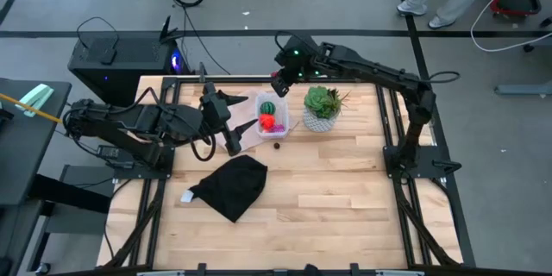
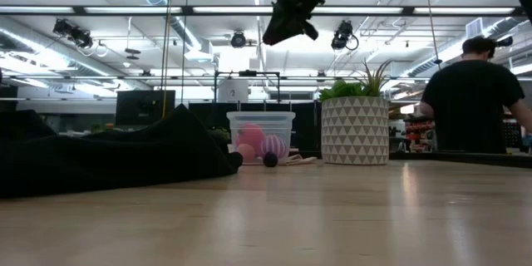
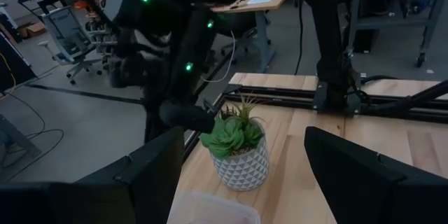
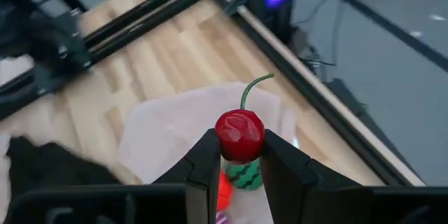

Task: Pick and placing Produce into tupperware
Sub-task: Put the cherry into the transparent bin

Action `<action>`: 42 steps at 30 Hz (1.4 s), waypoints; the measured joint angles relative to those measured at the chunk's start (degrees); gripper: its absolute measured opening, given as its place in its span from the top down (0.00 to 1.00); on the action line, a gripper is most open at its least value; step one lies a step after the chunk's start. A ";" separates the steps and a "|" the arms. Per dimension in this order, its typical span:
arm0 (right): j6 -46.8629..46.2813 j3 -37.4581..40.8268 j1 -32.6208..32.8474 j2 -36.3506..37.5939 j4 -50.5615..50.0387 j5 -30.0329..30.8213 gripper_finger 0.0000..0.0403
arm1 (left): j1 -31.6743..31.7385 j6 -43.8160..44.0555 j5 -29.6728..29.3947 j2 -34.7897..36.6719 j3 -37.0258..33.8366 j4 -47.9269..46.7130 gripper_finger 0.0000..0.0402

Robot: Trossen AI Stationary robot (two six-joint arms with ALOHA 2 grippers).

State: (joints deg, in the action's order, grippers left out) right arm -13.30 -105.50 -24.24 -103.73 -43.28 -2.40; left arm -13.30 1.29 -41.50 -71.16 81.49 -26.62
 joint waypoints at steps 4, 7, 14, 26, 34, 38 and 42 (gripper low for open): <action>4.32 -0.06 -1.50 -2.26 0.64 -5.72 0.77 | 0.00 0.03 0.00 0.00 0.00 0.97 0.25; 7.02 -0.04 -2.31 -3.38 -0.33 -9.63 0.77 | 0.00 0.03 0.02 -0.02 0.00 2.29 0.25; 14.66 -0.06 -2.10 -4.46 -2.27 -13.47 0.77 | -0.07 1.78 0.02 -0.04 0.00 3.99 0.25; 17.66 -0.04 0.98 -10.04 -2.03 -13.75 0.77 | -0.07 2.55 0.23 -0.04 0.00 4.15 0.25; 17.82 0.01 1.01 -14.58 -4.11 -12.72 0.77 | -0.07 2.53 0.42 -0.04 0.00 4.09 0.25; 18.48 0.01 0.71 -15.31 -5.81 -12.22 0.77 | -0.07 2.46 0.42 -0.04 0.00 4.03 0.25; 20.13 0.01 0.33 -15.31 -7.22 -9.09 0.77 | -0.07 2.44 0.42 -0.04 0.00 3.92 0.25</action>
State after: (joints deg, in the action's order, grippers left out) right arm 6.82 -105.49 -23.90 -119.04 -50.50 -11.49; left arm -13.37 3.73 -41.08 -71.20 81.49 -22.70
